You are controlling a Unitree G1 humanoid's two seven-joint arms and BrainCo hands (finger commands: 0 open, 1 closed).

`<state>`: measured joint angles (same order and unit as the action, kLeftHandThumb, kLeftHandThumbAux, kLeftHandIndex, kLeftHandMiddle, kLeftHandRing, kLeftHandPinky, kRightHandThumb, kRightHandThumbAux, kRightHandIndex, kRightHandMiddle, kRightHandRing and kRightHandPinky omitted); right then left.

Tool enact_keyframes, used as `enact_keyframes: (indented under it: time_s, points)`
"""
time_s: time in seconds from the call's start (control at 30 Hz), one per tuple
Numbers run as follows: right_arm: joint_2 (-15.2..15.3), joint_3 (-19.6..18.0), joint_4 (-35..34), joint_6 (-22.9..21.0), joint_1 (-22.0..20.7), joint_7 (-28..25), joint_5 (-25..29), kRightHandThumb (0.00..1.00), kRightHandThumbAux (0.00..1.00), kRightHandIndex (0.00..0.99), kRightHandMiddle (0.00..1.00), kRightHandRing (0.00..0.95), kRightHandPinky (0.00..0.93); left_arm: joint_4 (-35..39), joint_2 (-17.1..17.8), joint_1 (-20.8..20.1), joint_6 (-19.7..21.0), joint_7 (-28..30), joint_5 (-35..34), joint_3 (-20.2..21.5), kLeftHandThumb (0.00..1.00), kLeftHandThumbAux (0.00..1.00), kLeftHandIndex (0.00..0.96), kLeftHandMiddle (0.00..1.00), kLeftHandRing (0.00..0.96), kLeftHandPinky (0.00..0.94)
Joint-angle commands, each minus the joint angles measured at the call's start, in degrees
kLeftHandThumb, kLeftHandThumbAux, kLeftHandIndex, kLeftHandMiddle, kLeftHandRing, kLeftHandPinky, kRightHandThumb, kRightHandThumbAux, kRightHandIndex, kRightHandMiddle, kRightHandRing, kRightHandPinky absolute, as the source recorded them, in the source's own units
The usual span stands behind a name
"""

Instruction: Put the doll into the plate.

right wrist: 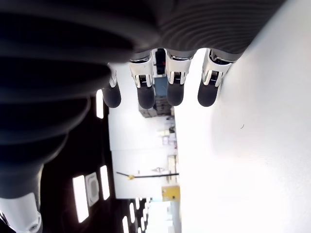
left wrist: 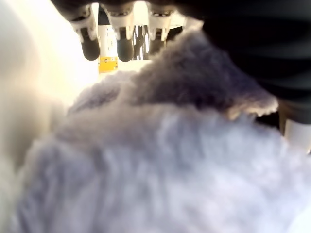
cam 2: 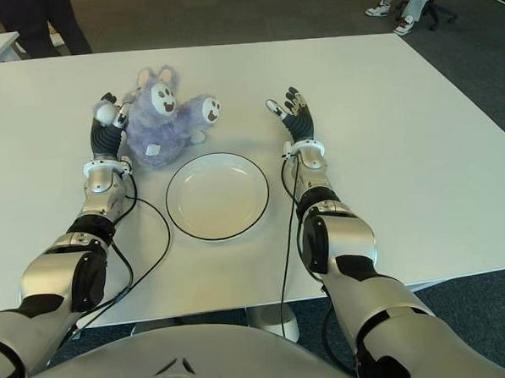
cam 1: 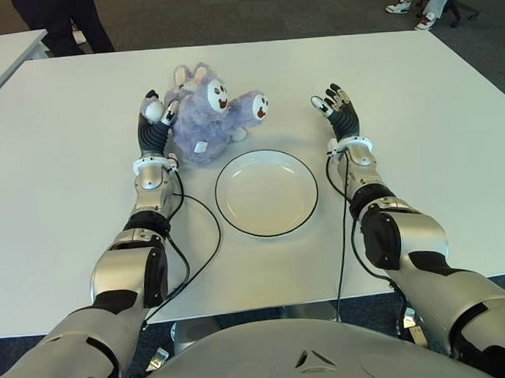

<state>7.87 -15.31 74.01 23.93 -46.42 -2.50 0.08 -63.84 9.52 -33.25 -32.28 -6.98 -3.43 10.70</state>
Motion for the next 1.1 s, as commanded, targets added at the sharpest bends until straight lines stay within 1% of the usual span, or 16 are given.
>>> enact_keyframes:
  time_s: [0.03, 0.53, 1.1]
  points:
    - [-1.68, 0.12, 2.73, -3.55, 2.18, 0.07, 0.05, 0.049, 0.631, 0.026, 0.056, 0.045, 0.043, -4.17, -0.68, 4.12, 0.50, 0.93, 0.55, 0.03, 0.000, 0.472, 0.000, 0.083, 0.059, 0.004]
    - [-2.18, 0.33, 2.80, -3.52, 1.68, 0.45, -0.03, 0.051, 0.619, 0.025, 0.056, 0.046, 0.050, -5.38, -0.05, 2.95, 0.86, 1.45, 0.61, 0.22, 0.000, 0.473, 0.000, 0.093, 0.067, 0.021]
    - [-2.09, -0.08, 2.67, -3.06, 1.85, 0.01, 0.44, 0.055, 0.617, 0.026, 0.057, 0.045, 0.050, -5.27, -0.29, 3.05, 0.09, 1.34, 0.51, 0.24, 0.000, 0.473, 0.000, 0.096, 0.074, 0.043]
